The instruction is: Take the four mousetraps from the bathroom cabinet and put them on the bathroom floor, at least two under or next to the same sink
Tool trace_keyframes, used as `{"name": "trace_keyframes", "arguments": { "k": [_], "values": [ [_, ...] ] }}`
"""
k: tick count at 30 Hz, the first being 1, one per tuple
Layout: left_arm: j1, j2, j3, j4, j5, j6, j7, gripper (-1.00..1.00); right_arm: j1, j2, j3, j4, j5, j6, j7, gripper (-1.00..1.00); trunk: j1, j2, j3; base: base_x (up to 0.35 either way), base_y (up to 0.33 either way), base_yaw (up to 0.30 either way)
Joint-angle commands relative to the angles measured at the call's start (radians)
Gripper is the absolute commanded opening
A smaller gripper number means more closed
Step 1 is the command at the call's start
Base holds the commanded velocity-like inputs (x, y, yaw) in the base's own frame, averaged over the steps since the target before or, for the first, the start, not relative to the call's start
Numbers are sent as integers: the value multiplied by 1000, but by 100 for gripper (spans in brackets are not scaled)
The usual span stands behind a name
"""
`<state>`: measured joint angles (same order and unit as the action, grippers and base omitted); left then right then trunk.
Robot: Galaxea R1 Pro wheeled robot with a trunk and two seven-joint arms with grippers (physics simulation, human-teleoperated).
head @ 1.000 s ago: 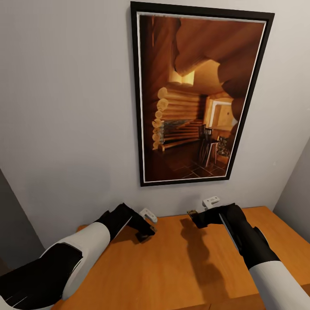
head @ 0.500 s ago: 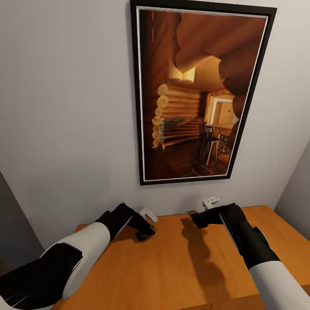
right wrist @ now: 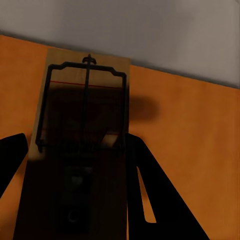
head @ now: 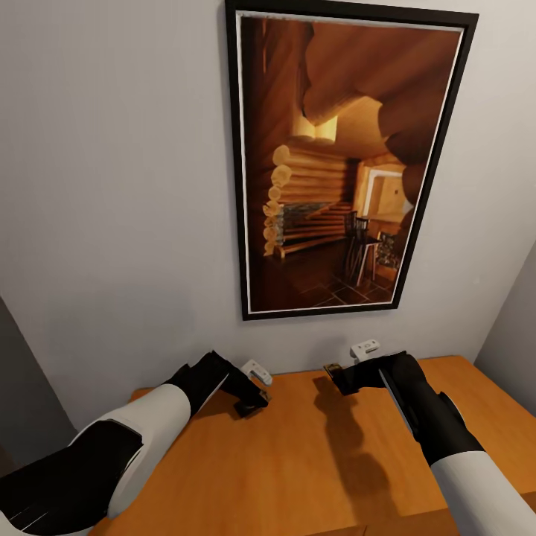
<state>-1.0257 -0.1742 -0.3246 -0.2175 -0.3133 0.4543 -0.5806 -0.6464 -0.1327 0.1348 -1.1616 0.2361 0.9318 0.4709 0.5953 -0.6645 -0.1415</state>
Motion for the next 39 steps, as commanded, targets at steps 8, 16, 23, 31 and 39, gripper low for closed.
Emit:
{"name": "trace_keyframes", "arguments": {
  "k": [8,16,23,31,39],
  "values": [
    [0,0,5,-2,-10,4,-7,100,-1,-1,2,0,11,-2,5,-100,0,-2,-2,0,0,0],
    [0,0,4,-2,-10,6,-7,100,-1,-1,2,0,11,-4,10,-100,8,-16,-8,0,0,0],
    [0,0,4,-2,-10,7,-7,100,-1,-1,2,0,11,-4,11,-100,35,-65,-30,0,0,0],
    [0,0,4,-1,-9,7,-9,100,-1,-1,2,0,11,-4,10,-100,35,-65,-30,0,0,0],
    [0,0,4,2,-9,9,-10,100,-1,-1,2,0,11,-4,10,-100,35,-65,-30,0,0,0]
  ]
}}
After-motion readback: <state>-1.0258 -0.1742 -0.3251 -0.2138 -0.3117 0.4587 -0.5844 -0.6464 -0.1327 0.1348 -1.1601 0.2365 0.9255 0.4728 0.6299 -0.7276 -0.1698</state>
